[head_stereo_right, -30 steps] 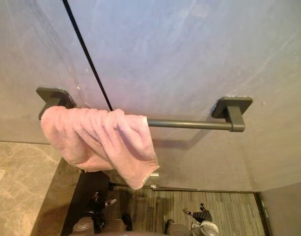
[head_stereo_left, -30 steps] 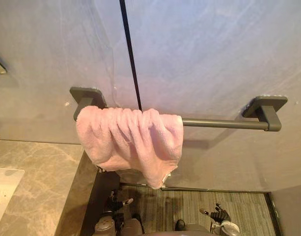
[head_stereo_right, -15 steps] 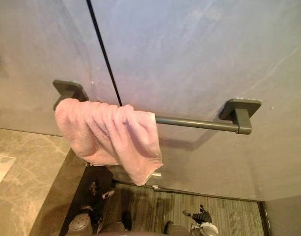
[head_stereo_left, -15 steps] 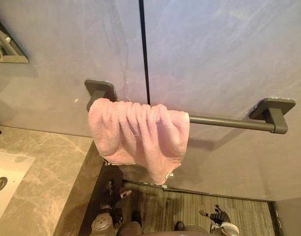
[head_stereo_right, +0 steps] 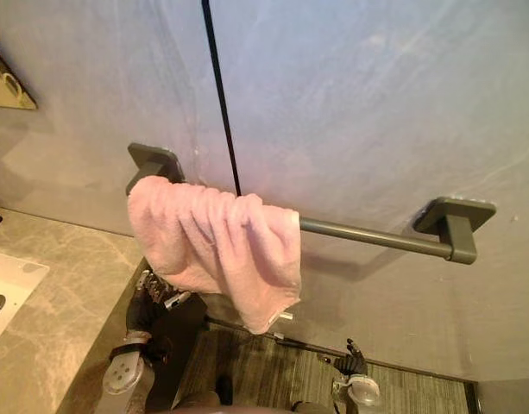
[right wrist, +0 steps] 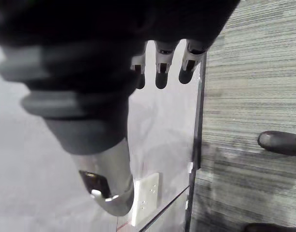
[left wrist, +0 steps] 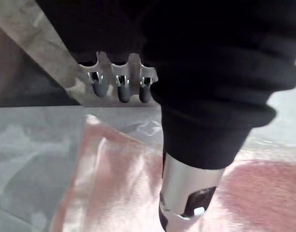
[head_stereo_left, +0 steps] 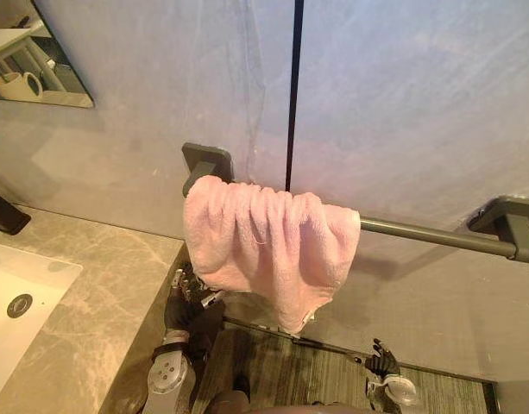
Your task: Organize washtable
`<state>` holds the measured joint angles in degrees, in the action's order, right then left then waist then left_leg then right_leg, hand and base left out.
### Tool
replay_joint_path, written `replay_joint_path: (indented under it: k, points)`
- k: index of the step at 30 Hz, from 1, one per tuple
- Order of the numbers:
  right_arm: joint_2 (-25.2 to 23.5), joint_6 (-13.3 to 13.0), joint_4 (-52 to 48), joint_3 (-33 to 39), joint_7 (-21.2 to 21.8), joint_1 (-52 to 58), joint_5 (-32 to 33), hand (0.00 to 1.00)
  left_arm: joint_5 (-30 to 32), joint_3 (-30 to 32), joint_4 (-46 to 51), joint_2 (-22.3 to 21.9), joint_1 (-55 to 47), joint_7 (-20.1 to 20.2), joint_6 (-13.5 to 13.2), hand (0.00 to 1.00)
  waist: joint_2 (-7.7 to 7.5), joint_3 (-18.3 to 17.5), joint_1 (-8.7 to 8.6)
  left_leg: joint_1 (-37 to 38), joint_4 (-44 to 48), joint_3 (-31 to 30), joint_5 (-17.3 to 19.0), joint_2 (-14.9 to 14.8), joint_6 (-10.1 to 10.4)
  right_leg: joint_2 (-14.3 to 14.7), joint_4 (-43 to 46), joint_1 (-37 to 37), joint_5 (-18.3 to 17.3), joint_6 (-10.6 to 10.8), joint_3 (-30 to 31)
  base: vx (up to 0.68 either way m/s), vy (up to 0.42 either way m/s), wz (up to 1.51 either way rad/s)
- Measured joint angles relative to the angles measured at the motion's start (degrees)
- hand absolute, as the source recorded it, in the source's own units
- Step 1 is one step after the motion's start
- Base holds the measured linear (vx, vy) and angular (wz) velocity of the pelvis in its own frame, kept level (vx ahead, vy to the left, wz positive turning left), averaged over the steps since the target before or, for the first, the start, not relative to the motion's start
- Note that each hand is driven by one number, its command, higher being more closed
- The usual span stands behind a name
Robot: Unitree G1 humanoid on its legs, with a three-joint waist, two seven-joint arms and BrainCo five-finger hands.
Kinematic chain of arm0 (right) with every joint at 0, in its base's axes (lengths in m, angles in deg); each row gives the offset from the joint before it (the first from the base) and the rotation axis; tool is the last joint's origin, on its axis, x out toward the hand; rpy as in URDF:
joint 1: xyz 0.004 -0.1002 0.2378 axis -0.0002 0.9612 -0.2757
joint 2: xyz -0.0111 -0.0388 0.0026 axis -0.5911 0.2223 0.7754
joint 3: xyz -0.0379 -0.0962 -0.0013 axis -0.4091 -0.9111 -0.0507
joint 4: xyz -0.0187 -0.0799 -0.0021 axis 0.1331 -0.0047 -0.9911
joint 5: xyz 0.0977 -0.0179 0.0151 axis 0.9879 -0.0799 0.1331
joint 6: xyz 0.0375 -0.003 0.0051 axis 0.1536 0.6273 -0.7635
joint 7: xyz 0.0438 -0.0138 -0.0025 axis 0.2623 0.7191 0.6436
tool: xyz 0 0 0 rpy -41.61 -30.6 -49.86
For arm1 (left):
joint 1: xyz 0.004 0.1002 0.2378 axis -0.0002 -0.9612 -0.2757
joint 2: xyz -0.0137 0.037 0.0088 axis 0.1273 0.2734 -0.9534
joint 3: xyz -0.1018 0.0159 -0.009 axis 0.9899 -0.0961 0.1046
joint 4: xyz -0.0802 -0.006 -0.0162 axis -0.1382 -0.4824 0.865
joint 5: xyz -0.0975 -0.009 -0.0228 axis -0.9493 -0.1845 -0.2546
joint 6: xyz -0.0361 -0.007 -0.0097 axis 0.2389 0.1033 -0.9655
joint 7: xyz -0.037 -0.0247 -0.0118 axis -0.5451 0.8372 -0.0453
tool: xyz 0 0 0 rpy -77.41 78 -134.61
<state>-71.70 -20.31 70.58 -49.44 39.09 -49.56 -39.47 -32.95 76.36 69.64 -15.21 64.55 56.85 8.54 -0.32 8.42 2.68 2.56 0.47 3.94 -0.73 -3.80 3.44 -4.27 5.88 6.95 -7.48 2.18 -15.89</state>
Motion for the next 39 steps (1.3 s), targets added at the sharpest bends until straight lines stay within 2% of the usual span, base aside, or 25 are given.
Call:
replay_joint_path:
  k: [5, 12, 16, 17, 21, 32, 36, 39]
  points:
    - [0.0, 0.1, 0.0, -0.6, -0.9, 0.7, -1.6, 0.0, 0.0, -2.4, 2.8, 1.9, 0.0, 0.5, -1.0, 0.0, 0.12, -0.1, -0.23, 0.2, 0.2, -0.1, 0.0, 0.0, 0.0, 0.0, 0.5, -0.4, -0.3, 0.0, 0.4, -0.1, -0.004, -0.03]
    - [1.4, 0.2, 2.2, -0.9, -0.9, 1.9, -2.8, 0.0, 0.0, -3.8, 4.6, 3.2, 0.0, 1.5, -1.5, 0.0, 0.62, -2.4, -0.53, -0.3, -0.2, 0.7, -0.1, -0.2, 0.1, 0.1, 0.5, -1.8, -0.5, 0.1, 1.8, -0.02, -0.006, -0.07]
    - [1.6, 0.2, 2.2, -0.9, -0.8, 1.4, -2.8, 0.0, 0.1, -3.5, 4.6, 3.8, 0.0, 1.1, -1.8, 0.0, 0.64, -2.9, -1.74, -0.7, -0.4, 0.8, -0.1, -0.1, 0.1, 0.2, -0.1, -2.1, -0.2, 0.0, 2.0, 0.05, -0.007, -0.03]
    - [1.8, 0.2, 2.2, -0.9, -0.8, 1.3, -2.8, 0.0, 0.1, -3.3, 4.6, 4.1, 0.0, 1.0, -1.8, 1.0, 0.65, -2.9, -1.67, -0.7, -0.5, 0.8, -0.1, -0.1, 0.1, 0.2, -0.1, -2.1, -0.1, 0.0, 2.0, 0.07, -0.01, -0.01]
    - [2.3, 0.2, 2.2, -1.9, -0.8, -0.2, -2.8, 0.0, 0.3, -3.6, 4.6, 6.1, -0.2, 0.4, -1.9, 1.0, 0.64, -2.9, -1.84, -0.5, -0.6, 0.9, -0.1, -0.1, 0.0, 0.3, -0.3, -2.1, 0.2, -0.3, 2.8, 0.02, -0.004, -0.07]
    - [3.4, 0.1, 0.8, -3.6, -0.6, -0.9, -2.8, 0.0, 0.6, -3.5, 2.9, 6.1, 1.7, 0.2, -1.9, 1.0, 0.66, -2.9, -2.03, 0.9, -2.7, 1.9, -0.4, 0.1, -0.2, 0.4, -3.2, -1.3, 2.2, 0.0, 4.6, -0.03, 0.014, -0.08]
    - [3.6, -0.1, -5.0, -5.4, -0.5, -0.1, -2.8, 0.0, 0.7, -3.5, 2.9, 6.1, 1.9, 0.2, -2.0, 1.0, 0.71, -2.9, -2.28, 1.3, -3.5, 2.3, -0.5, 0.1, -0.1, 0.6, -3.8, -1.3, 2.3, 0.1, 5.0, 0.02, -0.001, -0.07]
    - [4.2, -0.4, -13.8, -7.8, -0.2, 1.4, -2.8, 0.0, 0.7, -3.5, 2.9, 6.0, 2.0, 0.1, -2.1, 1.0, 0.71, -2.9, -2.9, 1.3, -3.7, 2.6, -0.5, 0.1, -0.1, 0.6, -4.1, -1.3, 2.3, 0.1, 5.2, 0.06, -0.006, -0.04]
